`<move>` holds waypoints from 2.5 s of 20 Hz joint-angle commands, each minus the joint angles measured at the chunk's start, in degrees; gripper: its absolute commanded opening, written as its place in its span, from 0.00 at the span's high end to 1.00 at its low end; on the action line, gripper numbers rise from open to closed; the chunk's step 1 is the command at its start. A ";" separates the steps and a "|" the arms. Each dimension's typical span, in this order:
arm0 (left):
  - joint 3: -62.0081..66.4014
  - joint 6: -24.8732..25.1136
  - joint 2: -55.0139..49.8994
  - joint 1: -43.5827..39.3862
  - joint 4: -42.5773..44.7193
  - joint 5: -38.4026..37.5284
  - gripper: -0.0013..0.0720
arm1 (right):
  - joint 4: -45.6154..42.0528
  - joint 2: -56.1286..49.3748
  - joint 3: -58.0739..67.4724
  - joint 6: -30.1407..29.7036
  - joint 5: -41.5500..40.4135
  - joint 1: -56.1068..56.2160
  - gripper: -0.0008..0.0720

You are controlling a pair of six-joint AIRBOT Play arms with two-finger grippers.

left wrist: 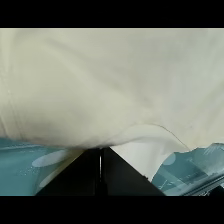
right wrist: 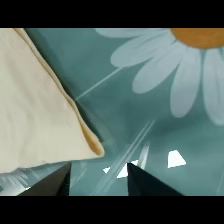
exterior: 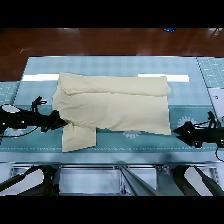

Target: Fold the shirts.

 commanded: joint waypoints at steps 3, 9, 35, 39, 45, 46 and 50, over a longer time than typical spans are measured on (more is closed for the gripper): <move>0.33 0.02 0.00 -0.04 -0.37 -0.57 0.96 | 6.10 -7.72 -0.52 -1.31 -6.21 6.08 0.43; 0.35 0.00 0.00 -0.04 -0.37 -0.55 0.96 | 24.46 -16.65 2.38 -11.13 -14.60 15.43 0.75; 59.91 -9.77 -38.16 -5.33 -8.04 -2.08 0.96 | 24.26 -44.37 52.81 -8.63 -10.54 18.34 0.95; 59.93 -9.33 -40.70 -5.73 -8.04 -3.04 0.52 | 24.24 -47.50 53.16 -8.26 -12.92 18.34 0.59; 72.35 -13.42 -36.65 3.56 -3.32 -15.47 0.30 | 23.74 -44.17 60.96 -6.84 -2.14 9.94 0.42; 72.91 -13.40 -33.66 5.22 -0.02 -15.50 0.30 | 22.27 -42.73 61.00 -6.05 -0.79 7.98 0.42; 67.65 -12.72 -18.25 5.22 16.79 -7.45 0.30 | 4.37 -40.98 59.65 0.70 2.12 5.64 0.42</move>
